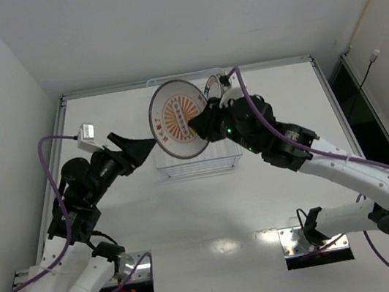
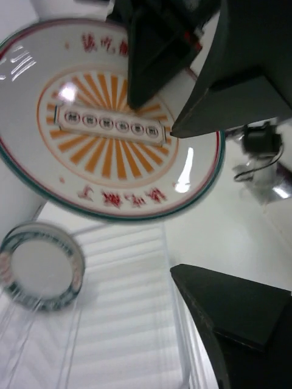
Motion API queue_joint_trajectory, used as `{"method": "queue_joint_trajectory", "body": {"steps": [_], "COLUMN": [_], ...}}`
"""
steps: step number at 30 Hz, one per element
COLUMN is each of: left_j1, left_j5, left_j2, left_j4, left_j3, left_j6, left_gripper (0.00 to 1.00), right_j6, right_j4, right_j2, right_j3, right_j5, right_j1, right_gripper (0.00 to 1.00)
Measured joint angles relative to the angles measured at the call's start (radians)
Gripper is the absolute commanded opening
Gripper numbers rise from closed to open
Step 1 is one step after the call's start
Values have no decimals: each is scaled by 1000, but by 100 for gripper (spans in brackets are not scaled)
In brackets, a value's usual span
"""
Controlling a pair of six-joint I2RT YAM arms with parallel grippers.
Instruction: Load the plates into the dish rack
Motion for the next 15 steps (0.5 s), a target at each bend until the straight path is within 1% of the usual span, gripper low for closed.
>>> {"method": "queue_joint_trajectory", "body": {"steps": [2, 4, 7, 8, 11, 14, 15], "left_j1": [0, 0, 0, 0, 0, -1, -2], "left_j5": [-117, -264, -491, -555, -725, -824, -833], "left_j2": [29, 36, 7, -14, -109, -188, -197], "left_j4": [-122, -224, -357, -389, -433, -438, -438], "left_j3": [100, 154, 164, 158, 118, 72, 58], "left_j6": [76, 146, 235, 258, 343, 403, 411], "left_gripper": [88, 89, 92, 92, 94, 94, 94], "right_j6": [-24, -50, -98, -111, -151, -177, -183], "right_j4": [-134, -275, -423, -450, -523, -565, -572], "right_j2": [70, 175, 356, 408, 558, 689, 731], "right_j3": [153, 339, 600, 659, 780, 830, 838], "right_j5": [119, 258, 451, 496, 600, 637, 636], "right_j1": [-2, -7, -23, -32, -65, -113, -132], "right_gripper": [0, 0, 0, 0, 0, 0, 0]}}
